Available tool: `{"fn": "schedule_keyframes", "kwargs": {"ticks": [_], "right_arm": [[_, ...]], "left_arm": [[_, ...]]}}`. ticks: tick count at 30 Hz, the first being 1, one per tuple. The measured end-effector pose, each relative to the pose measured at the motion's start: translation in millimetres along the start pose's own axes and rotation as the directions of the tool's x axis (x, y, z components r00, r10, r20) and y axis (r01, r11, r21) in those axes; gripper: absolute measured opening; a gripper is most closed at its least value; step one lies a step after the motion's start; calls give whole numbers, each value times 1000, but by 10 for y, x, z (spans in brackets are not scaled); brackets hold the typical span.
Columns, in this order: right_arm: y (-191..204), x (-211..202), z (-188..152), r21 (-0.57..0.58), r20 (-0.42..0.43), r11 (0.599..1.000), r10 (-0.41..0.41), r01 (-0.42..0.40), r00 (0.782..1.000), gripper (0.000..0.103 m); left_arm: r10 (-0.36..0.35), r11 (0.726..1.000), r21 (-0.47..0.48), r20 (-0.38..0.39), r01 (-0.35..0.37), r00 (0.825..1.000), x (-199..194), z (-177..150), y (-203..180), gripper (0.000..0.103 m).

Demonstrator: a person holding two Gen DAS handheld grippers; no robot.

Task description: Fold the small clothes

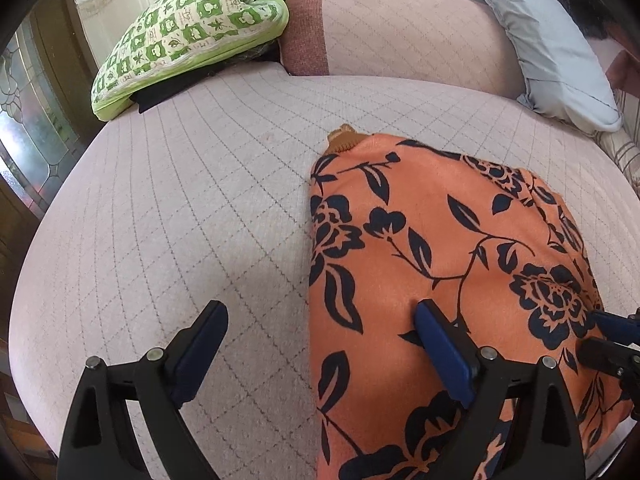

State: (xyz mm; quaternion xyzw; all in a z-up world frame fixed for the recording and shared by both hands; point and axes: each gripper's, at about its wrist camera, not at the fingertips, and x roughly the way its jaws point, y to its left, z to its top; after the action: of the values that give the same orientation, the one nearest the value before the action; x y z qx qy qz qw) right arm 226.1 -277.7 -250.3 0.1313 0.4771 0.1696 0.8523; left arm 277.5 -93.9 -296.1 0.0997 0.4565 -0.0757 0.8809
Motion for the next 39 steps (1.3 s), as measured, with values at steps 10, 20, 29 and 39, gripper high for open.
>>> {"fn": "schedule_keyframes", "kwargs": {"ticks": [10, 20, 29, 39], "right_arm": [[-152, -134, 14, 131, 36, 991, 19, -23, 999, 41], [333, -1335, -394, 90, 359, 978, -210, 191, 909, 66], [827, -1983, -633, 77, 447, 969, -244, 235, 861, 66], [1252, -2376, -726, 15, 509, 968, -221, 249, 832, 67]], "left_arm": [[36, 999, -30, 75, -34, 997, -205, -142, -4, 101], [90, 995, -55, 226, -79, 970, -1417, -408, -3, 101], [157, 987, -87, 363, -134, 918, -2418, -455, 68, 102], [132, 988, -133, 417, -83, 899, -3066, -532, 160, 103]]}}
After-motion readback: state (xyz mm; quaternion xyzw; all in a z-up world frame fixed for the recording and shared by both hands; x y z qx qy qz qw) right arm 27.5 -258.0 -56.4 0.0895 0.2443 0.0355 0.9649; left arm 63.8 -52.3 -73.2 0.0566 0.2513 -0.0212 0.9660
